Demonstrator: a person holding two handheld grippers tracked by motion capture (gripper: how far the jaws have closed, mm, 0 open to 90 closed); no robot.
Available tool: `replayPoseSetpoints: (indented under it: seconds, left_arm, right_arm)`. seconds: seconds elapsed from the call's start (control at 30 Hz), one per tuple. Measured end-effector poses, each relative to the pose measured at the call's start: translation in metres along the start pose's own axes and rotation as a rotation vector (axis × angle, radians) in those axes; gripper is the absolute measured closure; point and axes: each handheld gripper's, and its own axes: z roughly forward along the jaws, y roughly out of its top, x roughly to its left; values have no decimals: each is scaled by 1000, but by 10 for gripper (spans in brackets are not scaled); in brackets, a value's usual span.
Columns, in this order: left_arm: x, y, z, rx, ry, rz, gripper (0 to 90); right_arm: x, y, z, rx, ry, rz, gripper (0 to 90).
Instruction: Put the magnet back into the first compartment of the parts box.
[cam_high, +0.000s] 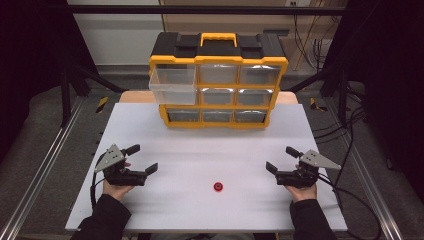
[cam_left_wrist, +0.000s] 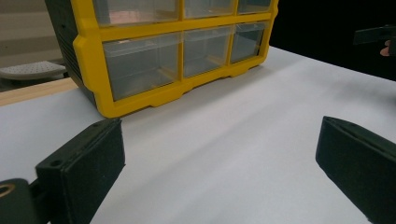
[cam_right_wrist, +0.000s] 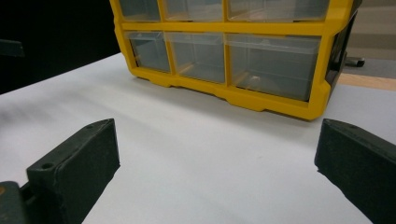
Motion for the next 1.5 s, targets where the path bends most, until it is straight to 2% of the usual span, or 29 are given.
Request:
replayPoseSetpoints:
  seconds: [0.37, 0.6, 1.0, 1.5]
  left_arm:
    - [1, -1, -1, 6, 0, -3, 10]
    - [1, -2, 0, 10, -1, -1, 10]
    - [1, -2, 1, 19, 1, -4, 11]
    - [2, -2, 1, 15, 3, -6, 12]
  right_arm:
    - [1, 3, 0, -1, 4, -6, 4]
    - [7, 6, 3, 9, 10, -9, 4]
    - [26, 13, 12, 56, 48, -50, 4]
    - [46, 14, 26, 103, 91, -73, 4]
